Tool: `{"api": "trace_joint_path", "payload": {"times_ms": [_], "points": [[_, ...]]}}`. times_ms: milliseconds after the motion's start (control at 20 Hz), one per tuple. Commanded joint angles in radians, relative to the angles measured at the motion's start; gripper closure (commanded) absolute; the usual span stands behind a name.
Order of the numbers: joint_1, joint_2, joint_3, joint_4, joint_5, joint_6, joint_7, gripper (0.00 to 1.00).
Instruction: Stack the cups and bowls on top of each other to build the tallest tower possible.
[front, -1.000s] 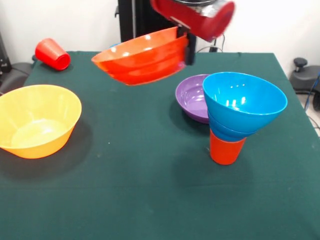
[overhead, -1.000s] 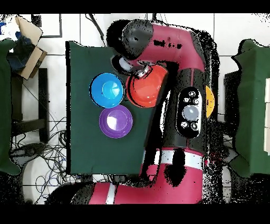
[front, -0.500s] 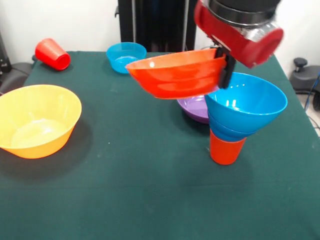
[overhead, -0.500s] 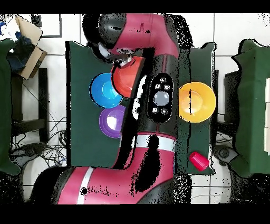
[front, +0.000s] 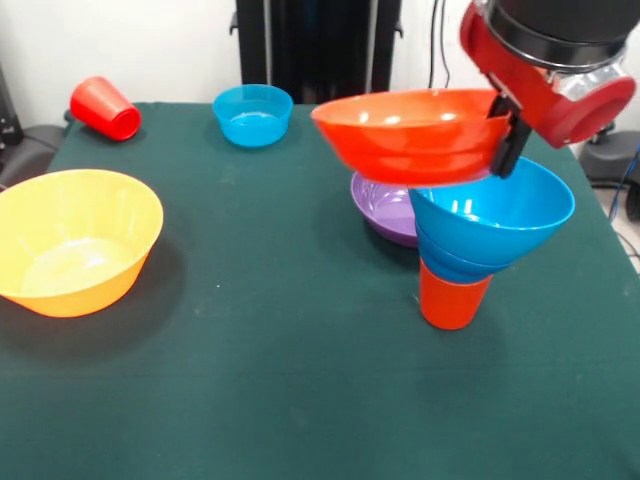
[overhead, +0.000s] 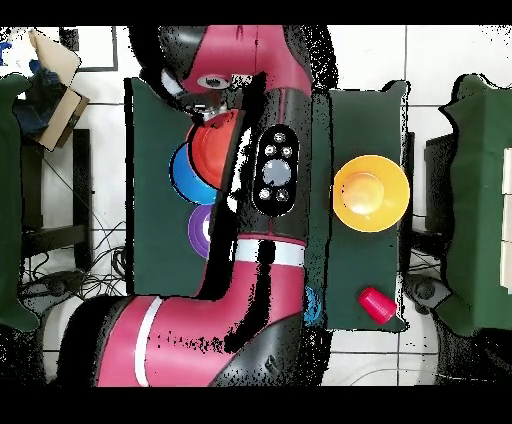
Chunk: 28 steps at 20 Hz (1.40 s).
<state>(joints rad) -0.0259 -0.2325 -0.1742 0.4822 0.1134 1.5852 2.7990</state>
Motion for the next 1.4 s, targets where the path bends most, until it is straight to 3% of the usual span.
{"api": "trace_joint_path", "payload": {"times_ms": [50,350,550,600,800,1050,1400], "points": [[0.021,0.079,-0.015,-0.175,0.039,0.239,0.285,1.00],[0.033,0.116,-0.034,-0.213,0.103,0.217,0.350,1.00],[0.060,0.162,-0.095,-0.257,0.148,0.208,0.471,1.00],[0.074,0.177,-0.122,-0.271,0.157,0.195,0.531,1.00],[0.091,0.234,-0.211,-0.334,0.216,0.204,0.612,1.00],[0.090,0.272,-0.315,-0.362,0.301,0.233,0.614,1.00],[0.084,0.320,-0.524,-0.399,0.412,0.292,0.662,1.00]]}}
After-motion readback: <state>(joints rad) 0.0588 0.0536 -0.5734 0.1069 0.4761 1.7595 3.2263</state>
